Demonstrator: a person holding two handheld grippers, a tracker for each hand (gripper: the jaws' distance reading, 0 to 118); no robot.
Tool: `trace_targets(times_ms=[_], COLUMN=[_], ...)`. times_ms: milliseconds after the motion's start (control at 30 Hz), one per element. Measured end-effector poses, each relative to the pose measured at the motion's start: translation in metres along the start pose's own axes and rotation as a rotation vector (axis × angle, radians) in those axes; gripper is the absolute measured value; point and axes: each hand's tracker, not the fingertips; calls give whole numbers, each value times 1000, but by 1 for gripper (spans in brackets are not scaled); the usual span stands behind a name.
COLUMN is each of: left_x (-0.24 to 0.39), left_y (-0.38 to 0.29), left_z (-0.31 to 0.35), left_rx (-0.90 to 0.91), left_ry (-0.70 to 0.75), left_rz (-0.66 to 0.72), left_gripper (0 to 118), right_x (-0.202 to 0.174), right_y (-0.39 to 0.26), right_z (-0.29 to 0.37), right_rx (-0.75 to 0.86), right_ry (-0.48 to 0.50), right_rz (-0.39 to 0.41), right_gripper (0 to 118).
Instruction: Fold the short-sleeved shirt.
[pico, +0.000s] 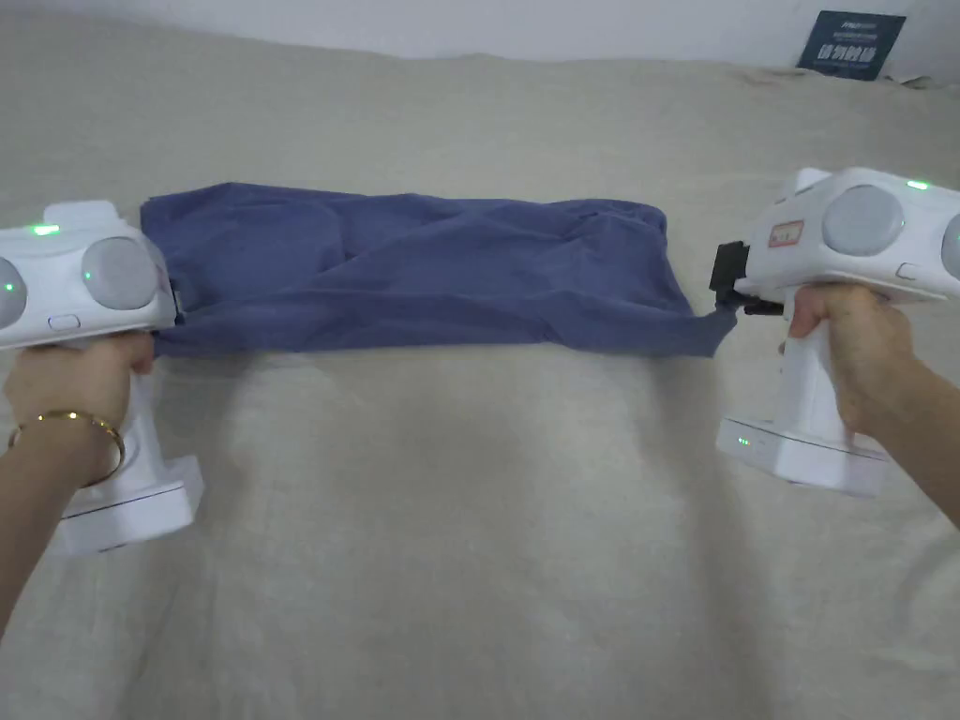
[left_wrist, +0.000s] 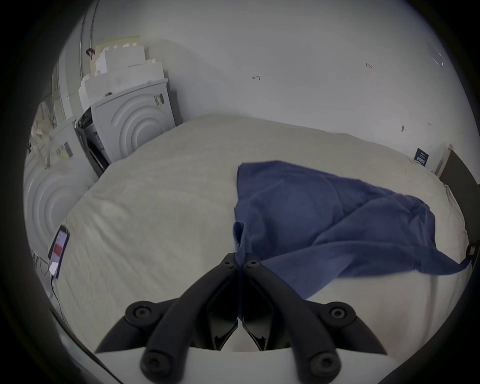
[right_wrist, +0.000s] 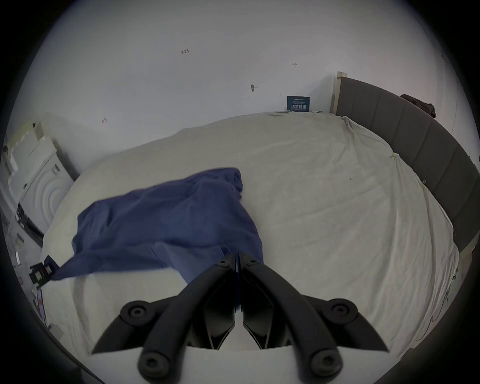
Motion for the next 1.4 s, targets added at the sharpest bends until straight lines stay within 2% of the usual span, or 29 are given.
trace_targets(times_ms=[133,400,600,933,1067,1133,1233,1400], left_x=[-25,-65,-86,-125,-142,-148,-154,-144], left_y=[-24,-68,-102,-154,-177,-187,-198,-214], left_z=[26,83,123,161,167,163,149,133], left_rx=[5,53,84,72,38,9,-58,-112], left_ry=[-25,-66,-120,-134,-124,-94,-67,-20], left_rz=[43,44,79,140,144,134,151,58], left_gripper=[0,0,0,0,0,0,0,0], right_x=[19,88,122,144,144,145,137,125], right_y=[-37,-92,-133,-208,-229,-236,-246,-261], right_z=[39,114,165,225,236,233,221,188], right_rx=[4,36,50,17,-14,-44,-93,-181], right_ry=[9,19,57,132,124,138,123,110], right_rz=[20,-63,-72,-67,-11,-9,50,87], right_gripper=[0,0,0,0,0,0,0,0])
